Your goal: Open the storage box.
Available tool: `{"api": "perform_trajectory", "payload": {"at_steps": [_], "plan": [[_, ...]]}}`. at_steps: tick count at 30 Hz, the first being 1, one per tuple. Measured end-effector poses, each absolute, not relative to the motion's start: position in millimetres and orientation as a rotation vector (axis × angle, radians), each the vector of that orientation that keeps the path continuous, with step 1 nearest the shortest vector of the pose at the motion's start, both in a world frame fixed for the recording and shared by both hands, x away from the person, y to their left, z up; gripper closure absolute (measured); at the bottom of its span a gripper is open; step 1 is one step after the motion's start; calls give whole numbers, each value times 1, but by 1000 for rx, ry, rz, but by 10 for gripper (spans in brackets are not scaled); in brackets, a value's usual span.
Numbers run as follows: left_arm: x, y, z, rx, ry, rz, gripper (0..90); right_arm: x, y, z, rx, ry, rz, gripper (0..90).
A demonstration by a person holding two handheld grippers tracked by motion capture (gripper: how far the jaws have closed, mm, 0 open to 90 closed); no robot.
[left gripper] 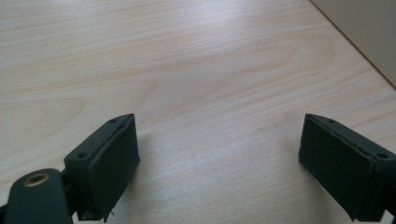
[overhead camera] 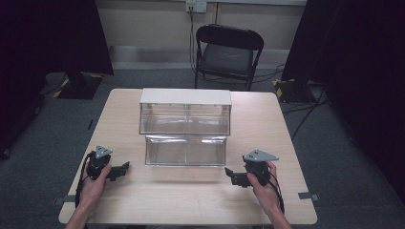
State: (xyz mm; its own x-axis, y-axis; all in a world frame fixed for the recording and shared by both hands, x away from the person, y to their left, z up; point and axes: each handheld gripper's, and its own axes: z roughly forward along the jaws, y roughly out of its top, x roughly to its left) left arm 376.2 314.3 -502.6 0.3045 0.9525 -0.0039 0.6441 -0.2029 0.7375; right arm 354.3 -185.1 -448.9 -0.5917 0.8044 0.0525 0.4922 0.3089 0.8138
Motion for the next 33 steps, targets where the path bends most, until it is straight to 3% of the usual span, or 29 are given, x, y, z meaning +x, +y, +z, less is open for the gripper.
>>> {"api": "perform_trajectory", "payload": {"at_steps": [12, 33], "plan": [[376, 314, -503, 1935, 1416, 618, 115, 359, -160, -442, 1126, 2266, 1181, 142], [376, 314, -503, 1935, 1416, 618, 115, 373, -136, -463, 1123, 2300, 1142, 140]]}}
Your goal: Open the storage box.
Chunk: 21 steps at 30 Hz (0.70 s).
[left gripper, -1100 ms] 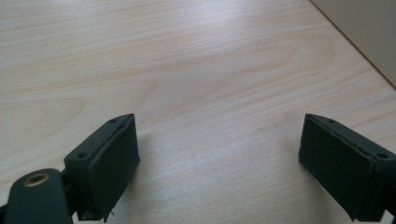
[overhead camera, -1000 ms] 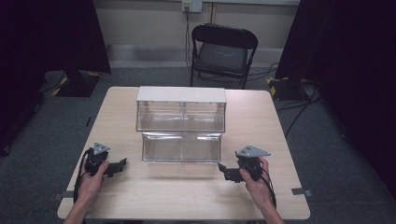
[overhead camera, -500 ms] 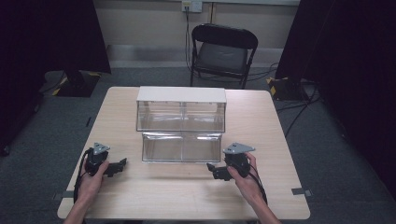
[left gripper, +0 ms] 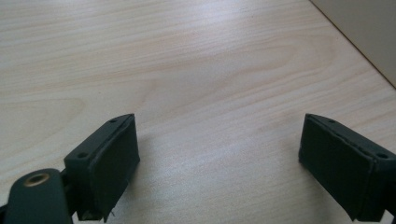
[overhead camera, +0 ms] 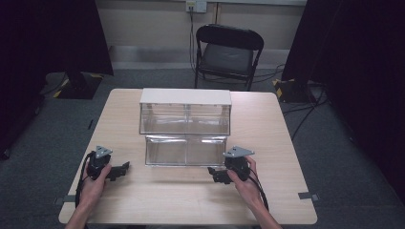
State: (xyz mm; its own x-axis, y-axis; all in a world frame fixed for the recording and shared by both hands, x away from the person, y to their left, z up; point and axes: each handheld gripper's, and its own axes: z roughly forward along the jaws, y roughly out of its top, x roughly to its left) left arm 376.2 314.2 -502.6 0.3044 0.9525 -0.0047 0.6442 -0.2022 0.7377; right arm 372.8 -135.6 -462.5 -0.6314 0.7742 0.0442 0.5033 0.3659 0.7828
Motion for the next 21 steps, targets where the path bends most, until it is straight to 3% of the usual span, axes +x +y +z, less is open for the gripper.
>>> {"api": "perform_trajectory", "payload": {"at_steps": [21], "plan": [[376, 314, -503, 1935, 1413, 616, 117, 367, -135, -457, 1079, 2285, 1196, 134]]}}
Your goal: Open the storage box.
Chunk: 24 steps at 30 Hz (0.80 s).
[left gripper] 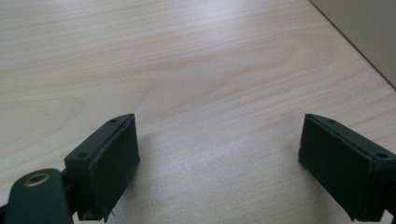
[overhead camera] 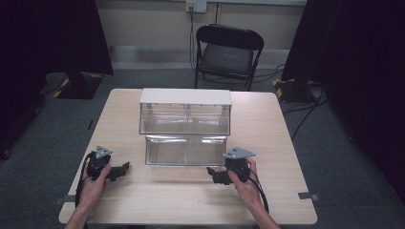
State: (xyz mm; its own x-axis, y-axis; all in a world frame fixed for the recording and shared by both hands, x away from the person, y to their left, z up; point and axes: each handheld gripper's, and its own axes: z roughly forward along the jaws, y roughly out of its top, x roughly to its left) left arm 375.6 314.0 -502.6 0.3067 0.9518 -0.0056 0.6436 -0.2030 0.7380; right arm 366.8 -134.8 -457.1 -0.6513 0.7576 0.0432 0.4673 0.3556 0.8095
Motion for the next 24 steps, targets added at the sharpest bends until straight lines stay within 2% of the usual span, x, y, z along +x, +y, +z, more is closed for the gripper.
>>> {"api": "perform_trajectory", "payload": {"at_steps": [24], "plan": [[376, 314, -503, 1934, 1414, 615, 117, 365, -136, -456, 1092, 2275, 1176, 141]]}}
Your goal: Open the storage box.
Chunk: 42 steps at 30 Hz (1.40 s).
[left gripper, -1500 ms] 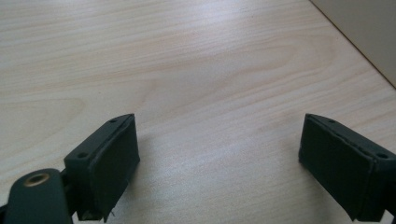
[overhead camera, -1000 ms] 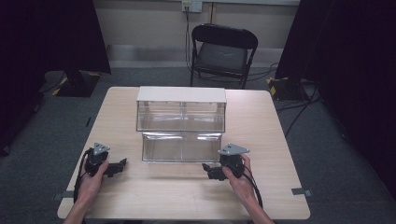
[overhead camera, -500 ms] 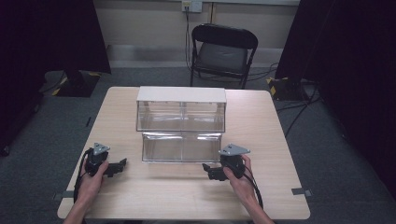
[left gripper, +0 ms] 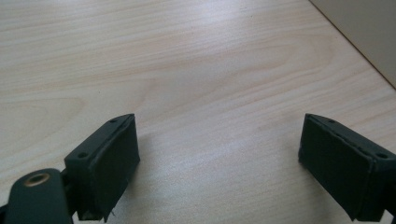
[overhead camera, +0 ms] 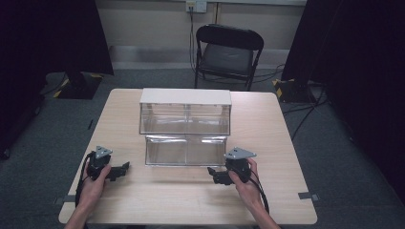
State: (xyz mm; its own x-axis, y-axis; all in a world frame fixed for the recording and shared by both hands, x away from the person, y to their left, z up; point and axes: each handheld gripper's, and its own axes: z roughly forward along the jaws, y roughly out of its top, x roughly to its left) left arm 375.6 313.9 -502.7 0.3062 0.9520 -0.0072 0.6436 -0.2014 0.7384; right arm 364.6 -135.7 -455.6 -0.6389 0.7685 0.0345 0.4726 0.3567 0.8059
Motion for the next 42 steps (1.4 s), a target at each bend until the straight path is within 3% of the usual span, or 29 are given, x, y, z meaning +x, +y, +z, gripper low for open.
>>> {"api": "perform_trajectory", "payload": {"at_steps": [42], "plan": [[376, 314, -503, 1934, 1414, 615, 117, 356, -139, -442, 1067, 2257, 1254, 135]]}}
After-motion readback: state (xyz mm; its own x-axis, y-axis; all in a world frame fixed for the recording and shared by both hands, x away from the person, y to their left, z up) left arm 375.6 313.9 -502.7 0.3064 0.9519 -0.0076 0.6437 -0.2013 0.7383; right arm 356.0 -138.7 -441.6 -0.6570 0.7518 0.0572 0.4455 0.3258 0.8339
